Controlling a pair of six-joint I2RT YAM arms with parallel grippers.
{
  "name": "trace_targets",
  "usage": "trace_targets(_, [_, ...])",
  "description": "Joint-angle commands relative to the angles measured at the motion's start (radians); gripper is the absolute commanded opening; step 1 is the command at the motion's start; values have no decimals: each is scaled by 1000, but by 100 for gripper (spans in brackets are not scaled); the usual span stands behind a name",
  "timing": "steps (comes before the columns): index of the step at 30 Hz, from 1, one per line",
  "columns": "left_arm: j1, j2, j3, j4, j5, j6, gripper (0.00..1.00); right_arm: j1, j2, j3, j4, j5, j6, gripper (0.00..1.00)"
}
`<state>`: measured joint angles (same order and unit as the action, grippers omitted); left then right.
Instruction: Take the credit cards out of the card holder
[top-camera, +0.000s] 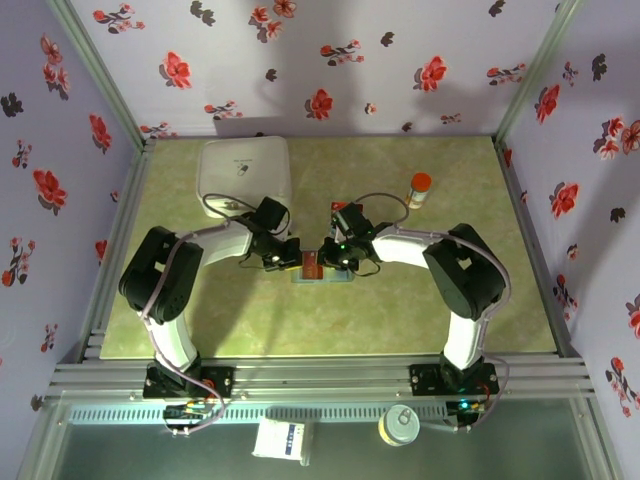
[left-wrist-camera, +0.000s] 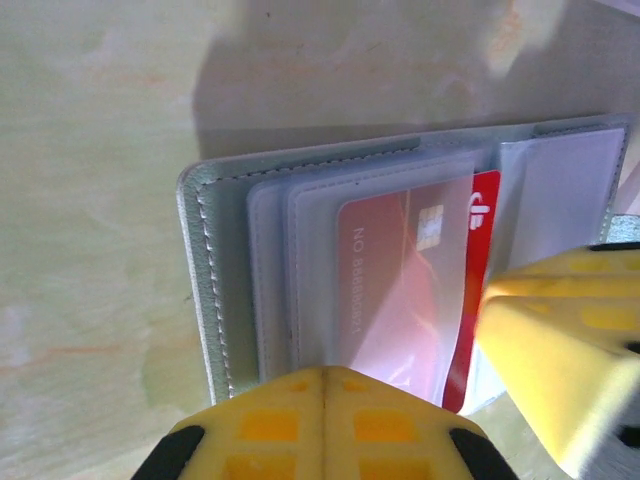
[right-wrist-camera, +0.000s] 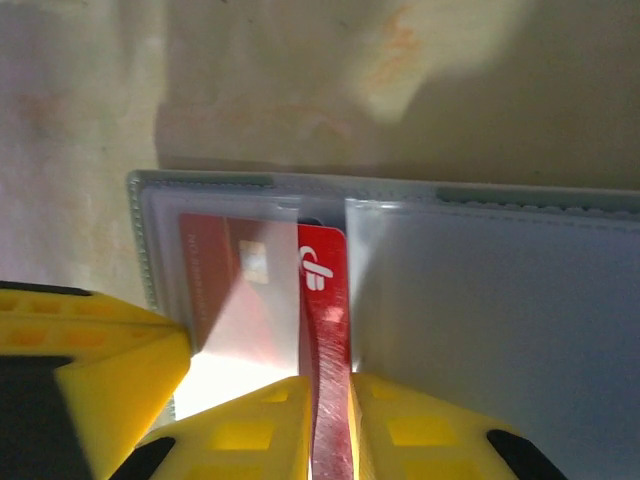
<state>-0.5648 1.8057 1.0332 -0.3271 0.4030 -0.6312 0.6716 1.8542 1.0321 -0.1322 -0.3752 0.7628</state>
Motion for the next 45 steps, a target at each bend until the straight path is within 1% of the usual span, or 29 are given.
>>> trace_targets(1, [3,30,26,-67,-45,43,0,-9,25,2,-8,-3,3,21])
trace_targets(7, [4,45,36,-89,-53,61,0,-11,33,5,-31,23,-6,22])
trace_targets(10, [5,57,40,-90,-52,62,0,-13,40,6,-11,3,1,23])
trace_targets(14, [6,69,43,-96,-52,68,0,-21,33,-32,100,-67,48,20])
trace_targets(22, [9,73,38,-101,-51,76,0,-45,-38,-121,285,-144,144,18])
trace_targets(26, [9,69,32,-98,-50,73,0,-55,-41,-151,386,-182,192,16])
trace_targets(30, [11,66,23,-91,-51,70,0,-58,-20,-155,438,-216,216,15])
trace_targets(38, [17,58,13,-89,-50,72,0,-64,-16,-176,443,-204,212,7])
trace_targets(41, [22,52,8,-89,-52,74,0,-71,-39,-185,404,-176,191,4])
trace_targets(45, [28,39,-2,-87,-52,73,0,-88,-88,-205,344,-142,152,3])
